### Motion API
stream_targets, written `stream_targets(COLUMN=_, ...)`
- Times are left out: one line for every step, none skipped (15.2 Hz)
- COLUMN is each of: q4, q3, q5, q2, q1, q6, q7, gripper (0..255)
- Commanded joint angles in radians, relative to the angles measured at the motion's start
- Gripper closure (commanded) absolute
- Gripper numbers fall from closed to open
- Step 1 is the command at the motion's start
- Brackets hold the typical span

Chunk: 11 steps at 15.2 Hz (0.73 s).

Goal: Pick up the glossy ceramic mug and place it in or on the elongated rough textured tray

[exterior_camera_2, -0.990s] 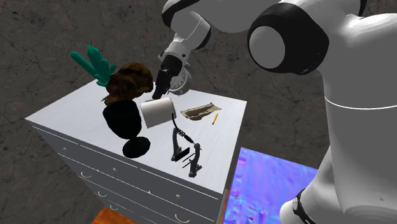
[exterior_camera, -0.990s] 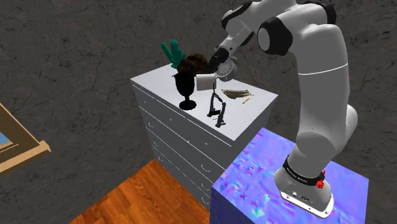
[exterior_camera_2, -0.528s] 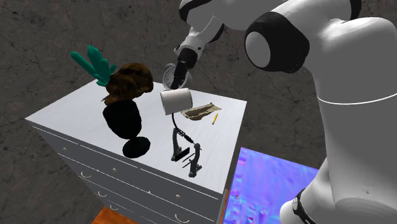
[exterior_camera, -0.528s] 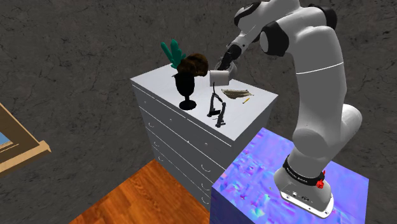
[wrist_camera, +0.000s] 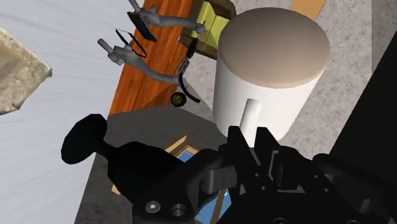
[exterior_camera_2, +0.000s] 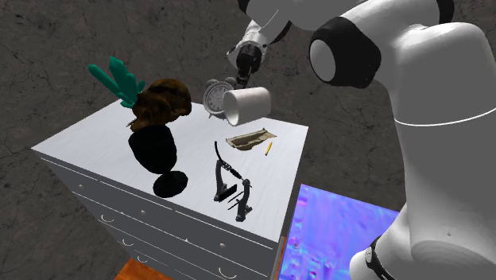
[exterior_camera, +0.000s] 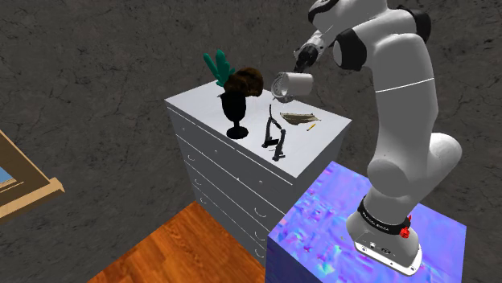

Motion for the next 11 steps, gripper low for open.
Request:
stream_targets(q4=0.000, q3=-0.017, q5=0.007, q2=0.006, q1=0.013, q6=0.097, q7=-0.004, gripper=0)
stream_targets(q4=0.039, q3=-0.048, q5=-0.109, q2=-0.041, q1=0.095, q6=0.164, q7=-0.027, gripper=0)
stream_targets(q4=0.046, q3=-0.075, q5=-0.239, q2=-0.101, q1=0.194, q6=0.249, q7=-0.045, gripper=0)
stream_targets(q4=0.021, q3=-0.096, q5=-0.384, q2=-0.174, q1=0.311, q6=0.352, q7=-0.051, gripper=0)
stream_targets(q4=-0.034, q3=-0.110, q5=-0.545, q2=-0.256, q1=0.440, q6=0.471, q7=-0.035, gripper=0)
stream_targets(q4=-0.111, q3=-0.109, q5=-0.723, q2=-0.346, q1=0.571, q6=0.596, q7=0.007, gripper=0)
stream_targets(q4=-0.202, q3=-0.094, q5=-0.913, q2=-0.436, q1=0.693, q6=0.715, q7=0.076, gripper=0)
stream_targets(q4=-0.298, q3=-0.062, q5=-1.112, q2=-0.517, q1=0.793, q6=0.813, q7=0.167, gripper=0)
stream_targets(q4=-0.392, q3=-0.015, q5=-1.304, q2=-0.580, q1=0.862, q6=0.884, q7=0.264, gripper=0)
stream_targets(q4=-0.407, q3=0.002, q5=-1.305, q2=-0.582, q1=0.842, q6=0.897, q7=0.266, gripper=0)
stream_targets(q4=-0.422, q3=0.006, q5=-1.307, q2=-0.584, q1=0.836, q6=0.910, q7=0.267, gripper=0)
